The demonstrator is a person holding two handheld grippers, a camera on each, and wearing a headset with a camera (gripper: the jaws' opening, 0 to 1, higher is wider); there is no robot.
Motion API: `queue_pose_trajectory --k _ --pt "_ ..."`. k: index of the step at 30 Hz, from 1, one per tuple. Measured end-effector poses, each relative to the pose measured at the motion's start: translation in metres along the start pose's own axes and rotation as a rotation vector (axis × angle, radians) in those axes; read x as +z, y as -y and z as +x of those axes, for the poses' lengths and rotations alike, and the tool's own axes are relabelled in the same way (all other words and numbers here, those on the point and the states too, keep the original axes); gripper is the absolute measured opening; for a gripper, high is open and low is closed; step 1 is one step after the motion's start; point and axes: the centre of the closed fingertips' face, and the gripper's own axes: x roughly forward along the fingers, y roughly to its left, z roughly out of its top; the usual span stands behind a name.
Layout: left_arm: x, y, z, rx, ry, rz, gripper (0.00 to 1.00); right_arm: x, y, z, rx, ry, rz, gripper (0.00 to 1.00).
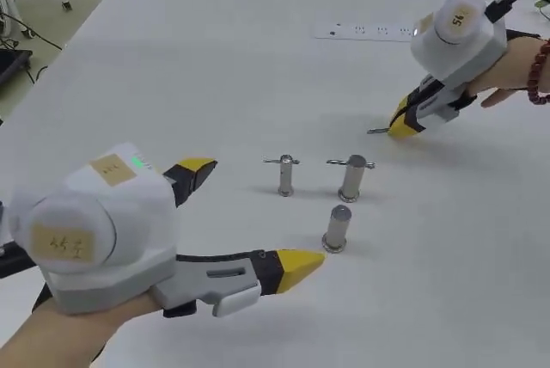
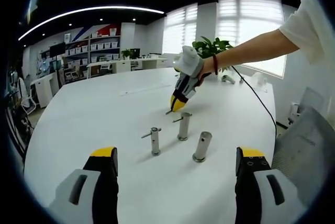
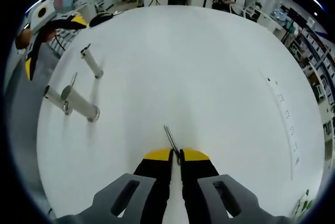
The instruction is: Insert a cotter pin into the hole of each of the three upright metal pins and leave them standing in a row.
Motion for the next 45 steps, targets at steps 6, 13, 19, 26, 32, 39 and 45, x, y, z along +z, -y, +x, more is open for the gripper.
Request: queue_pose_trajectory --k 6,13,19,26,32,39,45 --pt "-0.001 0.000 -0.001 -0.003 -0.003 -0.001 0.92 -0.001 0.004 0.003 -0.013 -0.046 -0.058 0.04" --pt "-0.001 0.001 -0.001 -0.008 -0.007 0.000 0.92 -0.001 0.001 0.001 -0.053 -0.059 -0.104 0.03" --pt "-0.002 0.002 -0.001 -0.016 -0.014 -0.008 0.89 0.000 -0.002 -0.002 -0.070 -0.055 -0.140 0.02" --pt "0.000 0.004 -0.003 -0.022 -0.012 -0.020 0.86 0.006 -0.007 -0.013 -0.110 -0.042 -0.172 0.02" --pt "0.004 0.004 -0.004 -0.026 -0.004 -0.033 0.82 0.014 -0.017 -0.027 -0.144 -0.006 -0.201 0.02" --pt "0.012 0.004 -0.004 -0.033 0.018 -0.057 0.77 0.024 -0.027 -0.041 -0.176 0.020 -0.256 0.02" --pt "0.018 0.006 0.000 -0.051 0.025 -0.074 0.73 0.039 -0.042 -0.057 -0.195 0.047 -0.323 0.02"
